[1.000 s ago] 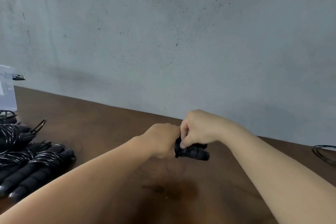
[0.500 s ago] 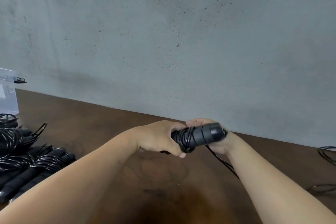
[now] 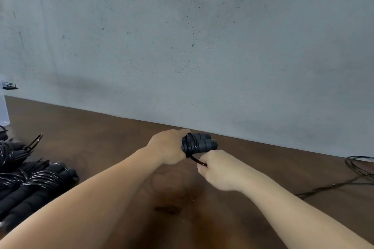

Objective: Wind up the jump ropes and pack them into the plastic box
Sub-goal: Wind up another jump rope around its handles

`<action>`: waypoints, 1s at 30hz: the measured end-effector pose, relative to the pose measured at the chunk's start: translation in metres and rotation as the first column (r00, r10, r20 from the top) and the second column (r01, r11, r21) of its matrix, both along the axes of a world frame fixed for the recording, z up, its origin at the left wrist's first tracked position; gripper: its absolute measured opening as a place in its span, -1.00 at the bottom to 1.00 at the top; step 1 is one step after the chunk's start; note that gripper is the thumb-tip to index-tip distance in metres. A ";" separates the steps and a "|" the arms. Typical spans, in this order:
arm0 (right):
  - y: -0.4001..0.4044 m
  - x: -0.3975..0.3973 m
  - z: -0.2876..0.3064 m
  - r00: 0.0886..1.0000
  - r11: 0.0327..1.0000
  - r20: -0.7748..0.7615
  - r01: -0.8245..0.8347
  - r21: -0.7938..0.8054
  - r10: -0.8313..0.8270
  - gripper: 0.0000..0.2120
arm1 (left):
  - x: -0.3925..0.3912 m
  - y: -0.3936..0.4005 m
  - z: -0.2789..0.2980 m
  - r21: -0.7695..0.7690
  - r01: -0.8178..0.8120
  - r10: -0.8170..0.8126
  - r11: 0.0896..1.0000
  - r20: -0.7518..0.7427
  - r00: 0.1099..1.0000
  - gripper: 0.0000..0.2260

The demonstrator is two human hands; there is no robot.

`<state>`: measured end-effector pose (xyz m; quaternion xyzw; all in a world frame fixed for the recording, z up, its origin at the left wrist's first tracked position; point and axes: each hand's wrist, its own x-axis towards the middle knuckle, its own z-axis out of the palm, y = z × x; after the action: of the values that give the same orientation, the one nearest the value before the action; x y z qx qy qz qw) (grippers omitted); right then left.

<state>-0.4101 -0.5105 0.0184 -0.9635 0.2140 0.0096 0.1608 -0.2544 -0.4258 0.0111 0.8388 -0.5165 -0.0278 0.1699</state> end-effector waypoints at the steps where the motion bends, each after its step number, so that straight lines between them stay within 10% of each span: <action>1: 0.000 -0.001 0.005 1.000 0.997 -0.016 -0.017 -0.072 0.016 -0.73 | -0.003 0.001 -0.001 0.046 0.011 -0.013 0.999 0.057 0.998 -0.66; 6: -0.010 -0.004 0.043 0.993 0.990 -0.046 -0.114 -0.087 0.111 -0.92 | -0.019 0.008 0.011 0.215 0.155 -0.186 0.964 0.133 0.974 -0.50; 11: -0.030 -0.001 0.060 0.983 0.965 0.022 -0.185 0.185 0.185 -0.81 | -0.023 0.025 0.031 0.238 0.402 -0.345 0.884 -0.250 0.905 -0.54; 16: -0.045 -0.002 0.041 0.946 0.672 0.325 -0.229 0.704 -0.018 -0.89 | -0.015 0.043 0.045 0.022 0.502 -0.387 0.864 -0.608 0.693 -0.45; 21: -0.039 0.010 0.013 0.854 0.505 0.437 -0.255 0.825 -0.283 -0.79 | -0.003 0.040 0.041 -0.241 0.281 -0.366 0.929 -0.713 0.598 -0.44; 30: -0.005 0.005 -0.009 0.930 0.741 0.272 0.002 0.671 -0.248 -0.71 | 0.000 0.029 0.031 -0.226 0.038 -0.182 0.973 -0.663 0.726 -0.39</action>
<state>-0.4054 -0.5159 0.0094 -0.8135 0.2302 -0.0945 0.5257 -0.2546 -0.3968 0.0419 0.7171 -0.4678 -0.2913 0.4266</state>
